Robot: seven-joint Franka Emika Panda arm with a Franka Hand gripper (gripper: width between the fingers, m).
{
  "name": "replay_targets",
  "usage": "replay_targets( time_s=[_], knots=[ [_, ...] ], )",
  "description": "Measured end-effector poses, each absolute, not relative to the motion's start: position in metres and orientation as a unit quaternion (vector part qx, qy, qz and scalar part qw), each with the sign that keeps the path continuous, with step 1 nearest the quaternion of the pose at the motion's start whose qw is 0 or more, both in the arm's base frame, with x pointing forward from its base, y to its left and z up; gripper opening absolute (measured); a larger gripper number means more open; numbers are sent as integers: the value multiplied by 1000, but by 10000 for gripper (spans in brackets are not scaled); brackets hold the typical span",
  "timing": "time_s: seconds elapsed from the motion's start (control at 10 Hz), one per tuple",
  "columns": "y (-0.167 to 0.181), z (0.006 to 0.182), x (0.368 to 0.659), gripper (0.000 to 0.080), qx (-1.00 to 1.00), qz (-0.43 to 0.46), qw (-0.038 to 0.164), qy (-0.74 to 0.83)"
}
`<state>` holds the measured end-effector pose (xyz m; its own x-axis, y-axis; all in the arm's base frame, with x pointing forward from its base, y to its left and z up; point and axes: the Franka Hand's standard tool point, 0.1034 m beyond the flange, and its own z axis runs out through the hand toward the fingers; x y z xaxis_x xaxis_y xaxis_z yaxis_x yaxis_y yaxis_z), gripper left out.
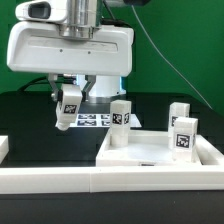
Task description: Assemble square table
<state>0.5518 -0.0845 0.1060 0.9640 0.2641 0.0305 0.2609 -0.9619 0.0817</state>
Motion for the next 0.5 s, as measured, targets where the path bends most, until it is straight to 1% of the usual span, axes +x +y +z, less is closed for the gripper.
replay_targets(
  time_s=[0.1, 0.2, 0.3, 0.4, 0.5],
  knots=[
    [-85, 106, 552, 290, 990, 20, 38, 132],
    [-82, 105, 550, 290, 994, 9, 22, 106],
    [-72, 108, 558, 290, 996, 2, 9, 89],
    [-62, 113, 569, 290, 996, 8, 5, 84],
    [-57, 118, 574, 290, 997, 12, -6, 71]
  ],
)
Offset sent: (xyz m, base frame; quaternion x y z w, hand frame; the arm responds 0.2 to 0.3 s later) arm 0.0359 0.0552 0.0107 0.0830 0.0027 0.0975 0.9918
